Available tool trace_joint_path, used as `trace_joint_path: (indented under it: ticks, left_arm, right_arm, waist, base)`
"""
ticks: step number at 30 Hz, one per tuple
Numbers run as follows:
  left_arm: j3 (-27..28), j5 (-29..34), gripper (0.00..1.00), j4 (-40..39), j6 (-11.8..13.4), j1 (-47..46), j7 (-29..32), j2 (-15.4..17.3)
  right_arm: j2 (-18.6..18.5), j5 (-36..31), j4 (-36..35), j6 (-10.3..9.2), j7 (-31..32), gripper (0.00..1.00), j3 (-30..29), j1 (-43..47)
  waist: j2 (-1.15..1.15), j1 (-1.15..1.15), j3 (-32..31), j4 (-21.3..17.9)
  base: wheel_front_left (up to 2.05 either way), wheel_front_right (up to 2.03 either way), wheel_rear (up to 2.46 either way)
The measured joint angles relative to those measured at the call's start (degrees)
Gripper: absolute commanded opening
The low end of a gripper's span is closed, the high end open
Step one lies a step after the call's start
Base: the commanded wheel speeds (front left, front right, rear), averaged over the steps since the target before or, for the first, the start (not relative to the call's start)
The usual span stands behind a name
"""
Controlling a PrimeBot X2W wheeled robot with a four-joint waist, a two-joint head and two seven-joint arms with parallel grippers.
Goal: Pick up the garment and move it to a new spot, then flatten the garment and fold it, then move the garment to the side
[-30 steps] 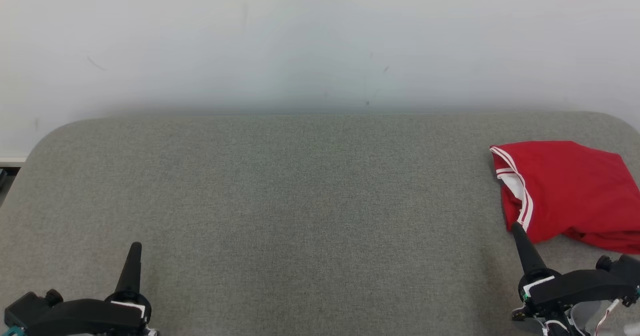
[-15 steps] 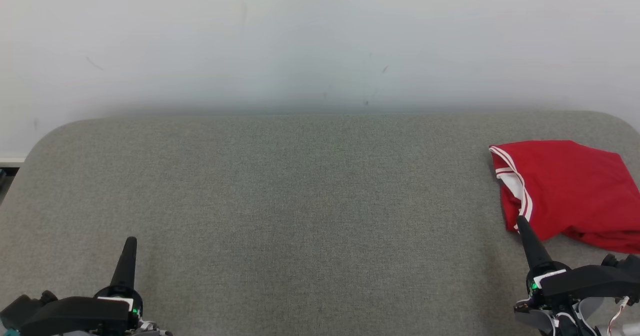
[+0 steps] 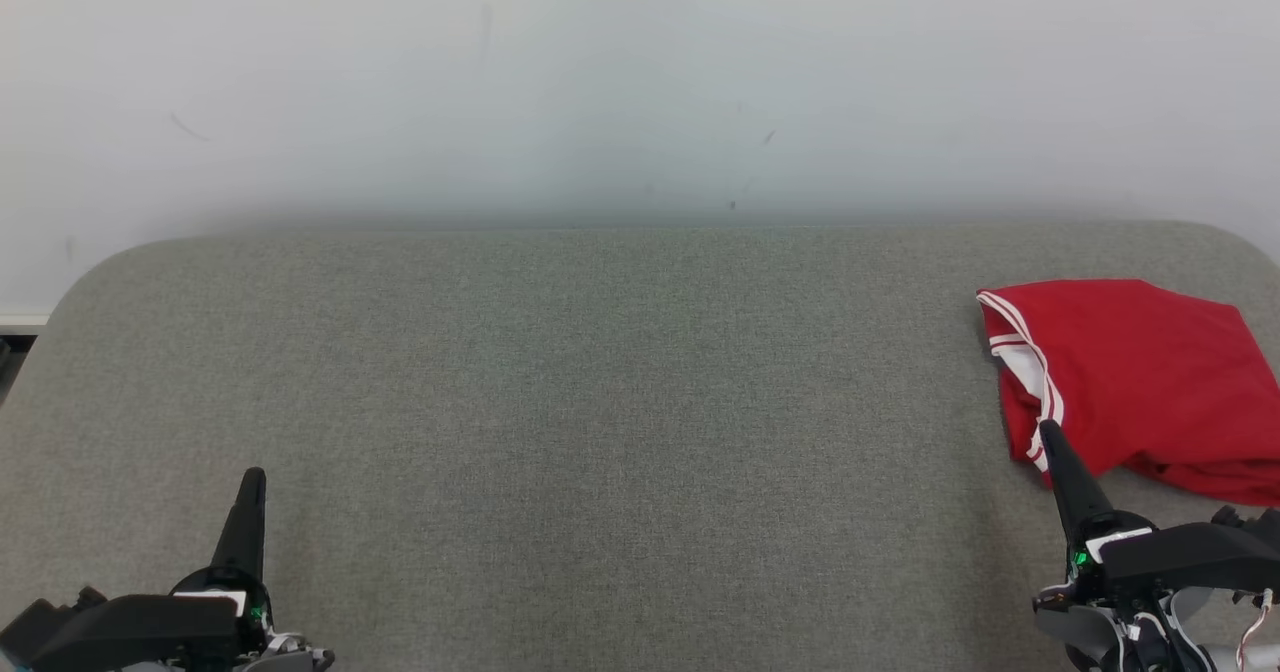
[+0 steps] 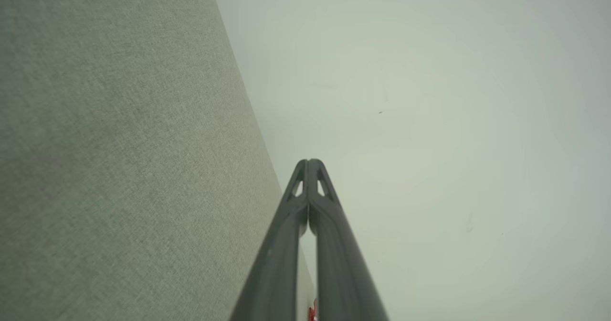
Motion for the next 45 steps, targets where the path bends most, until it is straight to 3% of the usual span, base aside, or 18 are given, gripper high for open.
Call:
trace_joint_path:
  ticks: [37,45]
  left_arm:
    - [5.3,-10.7,0.0,2.3,-3.5,-1.9,3.0,-3.3]
    - [5.4,-11.0,0.0,2.3,-3.5,-2.0,3.0,-3.4]
  right_arm:
    - [-0.1,13.3,0.2,-0.01,1.8,0.0,-1.3,-1.9]
    - [-0.1,13.5,0.2,-0.01,1.8,0.0,-1.4,-2.0]
  waist:
    - [0.0,0.0,0.1,-0.3]
    - [0.0,0.0,0.1,-0.3]
  base:
    - [0.0,0.0,0.0]
    - [0.0,0.0,0.0]
